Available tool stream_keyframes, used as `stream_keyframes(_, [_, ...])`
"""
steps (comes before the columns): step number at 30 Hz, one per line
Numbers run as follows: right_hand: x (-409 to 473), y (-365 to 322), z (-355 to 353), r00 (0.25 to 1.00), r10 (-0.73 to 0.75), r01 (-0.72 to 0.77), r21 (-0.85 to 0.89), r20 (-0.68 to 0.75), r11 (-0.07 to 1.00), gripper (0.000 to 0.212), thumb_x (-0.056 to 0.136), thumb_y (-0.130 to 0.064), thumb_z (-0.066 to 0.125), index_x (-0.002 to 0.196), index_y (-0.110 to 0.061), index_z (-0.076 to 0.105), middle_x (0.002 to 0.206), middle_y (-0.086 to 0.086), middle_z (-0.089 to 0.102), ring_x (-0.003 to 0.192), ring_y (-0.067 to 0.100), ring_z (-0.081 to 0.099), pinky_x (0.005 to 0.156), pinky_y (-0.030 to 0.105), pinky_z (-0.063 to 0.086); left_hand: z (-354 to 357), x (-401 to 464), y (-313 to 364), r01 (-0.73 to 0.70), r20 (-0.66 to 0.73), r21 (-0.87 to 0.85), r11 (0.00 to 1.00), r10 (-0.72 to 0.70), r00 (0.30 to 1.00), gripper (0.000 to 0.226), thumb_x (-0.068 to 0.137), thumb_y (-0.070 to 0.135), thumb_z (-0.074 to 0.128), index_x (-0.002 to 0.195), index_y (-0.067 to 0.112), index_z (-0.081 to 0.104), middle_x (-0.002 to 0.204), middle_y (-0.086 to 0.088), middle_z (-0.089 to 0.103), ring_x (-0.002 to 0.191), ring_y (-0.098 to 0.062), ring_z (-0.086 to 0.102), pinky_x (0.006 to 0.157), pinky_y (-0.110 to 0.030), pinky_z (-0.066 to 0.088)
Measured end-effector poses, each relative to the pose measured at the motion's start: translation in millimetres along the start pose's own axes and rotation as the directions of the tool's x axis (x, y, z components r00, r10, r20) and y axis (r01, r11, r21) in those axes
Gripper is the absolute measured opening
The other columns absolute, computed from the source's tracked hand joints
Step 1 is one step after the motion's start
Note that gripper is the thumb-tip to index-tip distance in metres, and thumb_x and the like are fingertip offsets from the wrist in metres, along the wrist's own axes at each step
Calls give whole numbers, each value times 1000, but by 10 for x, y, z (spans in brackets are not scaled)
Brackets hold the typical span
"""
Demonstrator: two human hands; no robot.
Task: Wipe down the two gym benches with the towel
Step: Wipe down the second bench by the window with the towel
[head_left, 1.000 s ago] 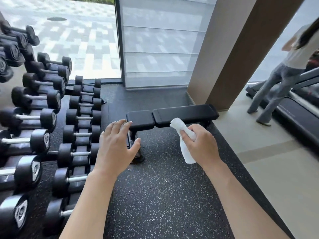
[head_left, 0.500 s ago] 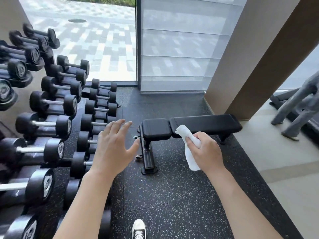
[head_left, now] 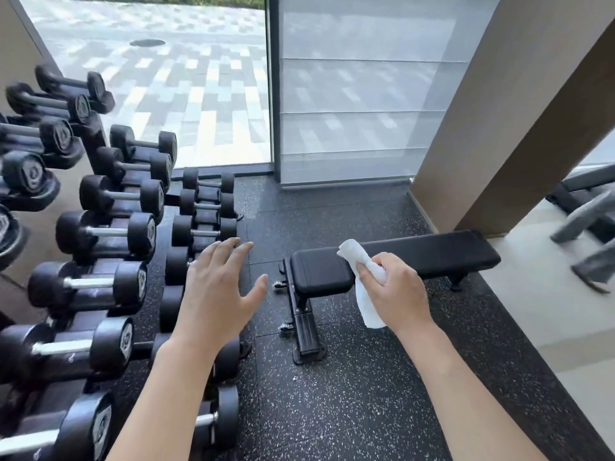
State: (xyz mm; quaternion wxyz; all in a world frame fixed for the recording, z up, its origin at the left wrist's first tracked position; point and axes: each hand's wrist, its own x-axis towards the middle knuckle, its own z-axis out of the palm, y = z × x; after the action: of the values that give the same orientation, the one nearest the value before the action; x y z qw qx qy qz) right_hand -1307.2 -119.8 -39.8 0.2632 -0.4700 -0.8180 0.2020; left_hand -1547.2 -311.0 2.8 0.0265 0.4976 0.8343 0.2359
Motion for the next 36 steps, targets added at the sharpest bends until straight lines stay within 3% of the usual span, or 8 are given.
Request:
stream_keyframes(13, [1099,-103,515,999,34,-35,-17,-25,999,34,97,-58,55,81,-28,56,76,-10,60,68,11,57,59,33,38,225,1381,-374,-71,14,-19,997,71,997,64,100,47,64,154,17,50,158,-4,48,150,-26,36,126,-49,28])
stream_keyframes(21, [2059,-214,959,998,55,-55,-72,-1,996,32,97,-58,56,83,-28,57,79,-12,57,68,10,53,59,32,35,449,2496,-728,-74,75,-34,997,76,994,74,92,58,47,154,18,50,157,-2,48,150,-25,37,125,-49,29])
stream_keyframes(24, [2361,-162,1093,998,56,-55,-87,5,995,34,96,-59,55,82,-28,55,77,-12,57,67,3,52,56,22,34,593,2851,-801,-72,102,-31,997,75,992,74,92,58,47,153,18,52,156,-2,49,149,-26,38,123,-49,30])
stream_keyframes(29, [2814,49,1308,994,98,-94,-80,57,992,35,97,-59,55,81,-28,54,80,-10,57,69,9,54,62,36,43,906,3307,-828,-58,147,-39,998,63,987,74,92,61,44,151,17,55,154,-4,52,147,-28,41,123,-50,33])
stream_keyframes(36, [3511,531,1637,987,74,-69,-42,145,997,28,97,-53,55,83,-29,54,80,-11,57,70,7,54,62,34,38,1479,3833,-750,-9,157,5,1000,9,988,78,90,64,36,149,16,57,153,-5,54,146,-29,43,121,-52,36])
